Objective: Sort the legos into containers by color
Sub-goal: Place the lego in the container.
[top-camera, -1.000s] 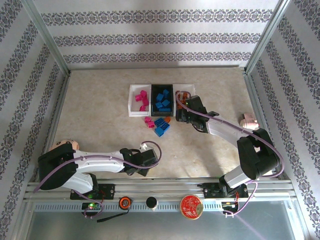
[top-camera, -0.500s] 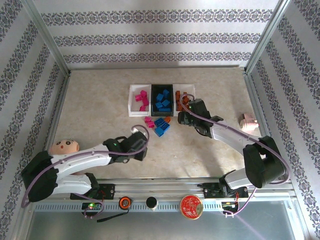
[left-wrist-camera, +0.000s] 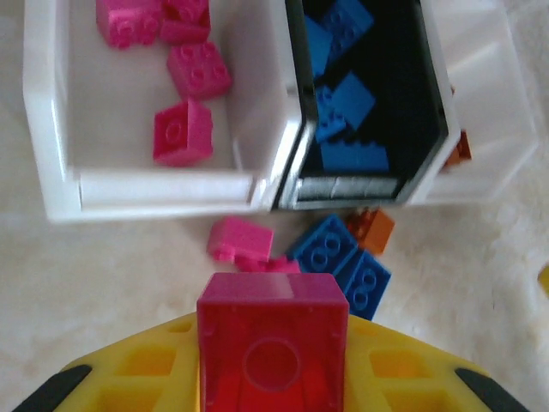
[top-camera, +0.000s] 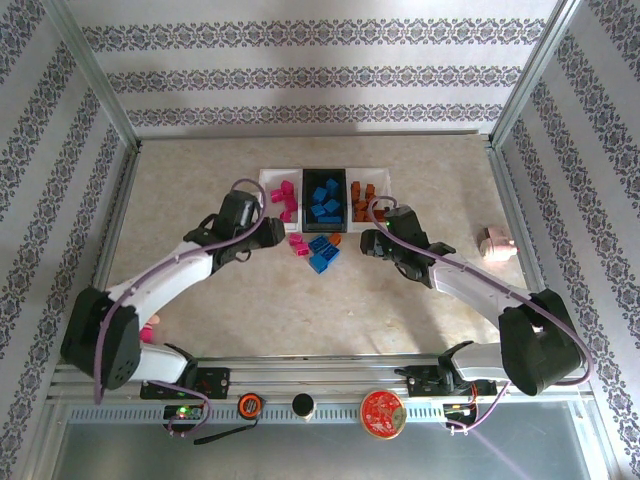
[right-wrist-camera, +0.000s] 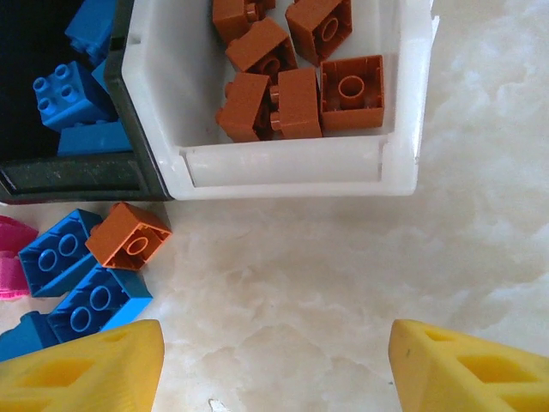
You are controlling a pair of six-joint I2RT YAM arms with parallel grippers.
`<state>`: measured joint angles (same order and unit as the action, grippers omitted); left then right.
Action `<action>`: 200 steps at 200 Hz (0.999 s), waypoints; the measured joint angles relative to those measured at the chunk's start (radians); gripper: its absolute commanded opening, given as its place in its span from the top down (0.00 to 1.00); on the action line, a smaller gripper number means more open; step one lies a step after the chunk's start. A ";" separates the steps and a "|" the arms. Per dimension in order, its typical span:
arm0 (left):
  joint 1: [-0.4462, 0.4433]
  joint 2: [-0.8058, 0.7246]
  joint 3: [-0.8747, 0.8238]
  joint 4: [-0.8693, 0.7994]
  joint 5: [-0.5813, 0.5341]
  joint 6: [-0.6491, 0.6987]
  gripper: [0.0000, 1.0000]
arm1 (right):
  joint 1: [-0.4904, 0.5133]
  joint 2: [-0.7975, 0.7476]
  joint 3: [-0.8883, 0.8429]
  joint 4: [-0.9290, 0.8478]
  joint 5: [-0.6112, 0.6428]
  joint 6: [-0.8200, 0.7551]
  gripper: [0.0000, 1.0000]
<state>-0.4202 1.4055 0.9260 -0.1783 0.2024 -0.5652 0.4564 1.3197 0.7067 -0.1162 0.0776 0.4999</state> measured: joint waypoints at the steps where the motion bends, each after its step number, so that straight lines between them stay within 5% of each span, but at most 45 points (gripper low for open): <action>1: 0.002 0.003 0.003 0.001 0.002 0.000 0.71 | 0.000 0.000 0.000 0.000 0.000 0.000 0.30; 78: 0.069 0.368 0.350 0.011 -0.027 -0.002 0.71 | 0.061 -0.029 -0.031 -0.006 0.002 0.003 0.29; 121: 0.100 0.495 0.465 -0.005 -0.036 0.009 0.28 | 0.109 -0.057 -0.059 -0.005 0.000 0.003 0.26; 167: 0.101 0.468 0.484 -0.018 -0.019 0.016 0.17 | 0.134 -0.073 -0.061 -0.002 -0.016 0.003 0.24; 200: 0.101 0.278 0.334 0.024 0.036 0.000 0.11 | 0.179 -0.056 -0.060 0.018 -0.027 0.006 0.23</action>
<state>-0.3195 1.6840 1.2602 -0.1539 0.2386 -0.5652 0.6357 1.2633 0.6464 -0.0982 0.0505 0.5064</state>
